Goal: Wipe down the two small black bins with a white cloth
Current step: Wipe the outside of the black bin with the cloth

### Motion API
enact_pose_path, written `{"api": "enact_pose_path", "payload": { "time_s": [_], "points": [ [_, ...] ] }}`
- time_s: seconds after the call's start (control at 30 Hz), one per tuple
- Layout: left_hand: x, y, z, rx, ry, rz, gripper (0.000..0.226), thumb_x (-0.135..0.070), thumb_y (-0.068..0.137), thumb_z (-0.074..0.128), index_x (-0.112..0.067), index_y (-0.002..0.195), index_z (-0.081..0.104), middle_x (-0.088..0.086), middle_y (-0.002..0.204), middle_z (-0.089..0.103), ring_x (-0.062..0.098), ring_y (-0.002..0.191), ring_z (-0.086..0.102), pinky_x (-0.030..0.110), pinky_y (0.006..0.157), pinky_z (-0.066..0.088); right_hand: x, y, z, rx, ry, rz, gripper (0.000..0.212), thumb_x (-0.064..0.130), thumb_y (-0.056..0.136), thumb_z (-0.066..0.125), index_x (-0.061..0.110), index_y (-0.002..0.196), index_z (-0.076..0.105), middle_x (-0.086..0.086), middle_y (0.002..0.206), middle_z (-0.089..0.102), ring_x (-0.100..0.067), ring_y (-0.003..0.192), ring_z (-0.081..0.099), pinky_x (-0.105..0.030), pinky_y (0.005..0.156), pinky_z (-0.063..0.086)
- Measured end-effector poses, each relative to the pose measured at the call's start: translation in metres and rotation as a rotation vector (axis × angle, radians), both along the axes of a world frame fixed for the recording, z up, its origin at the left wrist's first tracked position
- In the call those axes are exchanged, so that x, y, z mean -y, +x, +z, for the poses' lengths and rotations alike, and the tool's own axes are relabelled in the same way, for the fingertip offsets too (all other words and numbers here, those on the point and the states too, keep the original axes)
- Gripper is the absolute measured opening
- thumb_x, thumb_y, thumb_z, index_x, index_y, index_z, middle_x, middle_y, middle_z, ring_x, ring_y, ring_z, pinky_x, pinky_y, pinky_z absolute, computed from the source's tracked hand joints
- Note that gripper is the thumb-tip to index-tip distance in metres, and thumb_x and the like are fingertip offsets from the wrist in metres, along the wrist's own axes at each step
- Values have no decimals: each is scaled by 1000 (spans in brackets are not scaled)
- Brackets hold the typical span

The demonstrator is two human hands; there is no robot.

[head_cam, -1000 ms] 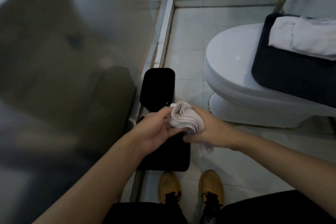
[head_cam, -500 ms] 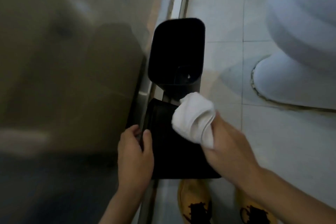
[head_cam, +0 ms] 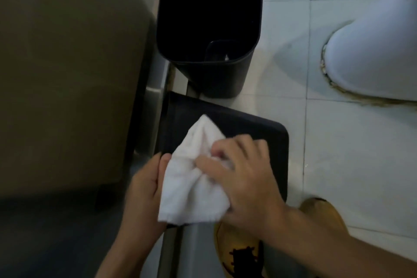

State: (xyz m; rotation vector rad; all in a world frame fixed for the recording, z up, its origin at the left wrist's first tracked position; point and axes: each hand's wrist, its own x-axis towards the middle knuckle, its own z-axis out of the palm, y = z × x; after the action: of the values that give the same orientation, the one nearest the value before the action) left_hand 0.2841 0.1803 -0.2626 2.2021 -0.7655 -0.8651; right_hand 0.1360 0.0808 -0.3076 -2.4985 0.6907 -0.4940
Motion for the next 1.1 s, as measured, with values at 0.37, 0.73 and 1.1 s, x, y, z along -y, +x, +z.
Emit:
{"api": "enact_pose_path", "payload": {
  "time_s": [0.37, 0.73, 1.1],
  "points": [
    [13, -11, 13, 84, 44, 38, 45, -41, 94, 36, -4, 74, 54, 20, 64, 56, 39, 57, 54, 53, 52, 47, 78, -28, -42, -129, 242, -658, 39, 37, 72, 50, 15, 101, 65, -10, 95, 58, -39, 83, 55, -44, 66, 43],
    [12, -11, 7, 238, 6, 15, 42, -15, 99, 43, -11, 57, 41, 4, 49, 43, 9, 45, 43, 23, 43, 30, 36, 11, -15, -4, 85, -265, 48, 30, 75, 61, 23, 123, 63, -10, 118, 58, -31, 93, 54, -41, 73, 43],
    [17, -11, 11, 140, -10, -17, 41, -35, 95, 39, -8, 66, 48, 13, 55, 49, 18, 45, 45, 26, 42, 33, 63, -7, -27, -96, 106, -535, 33, 37, 75, 57, 18, 100, 66, -5, 101, 67, -32, 82, 54, -36, 65, 34]
  ]
}}
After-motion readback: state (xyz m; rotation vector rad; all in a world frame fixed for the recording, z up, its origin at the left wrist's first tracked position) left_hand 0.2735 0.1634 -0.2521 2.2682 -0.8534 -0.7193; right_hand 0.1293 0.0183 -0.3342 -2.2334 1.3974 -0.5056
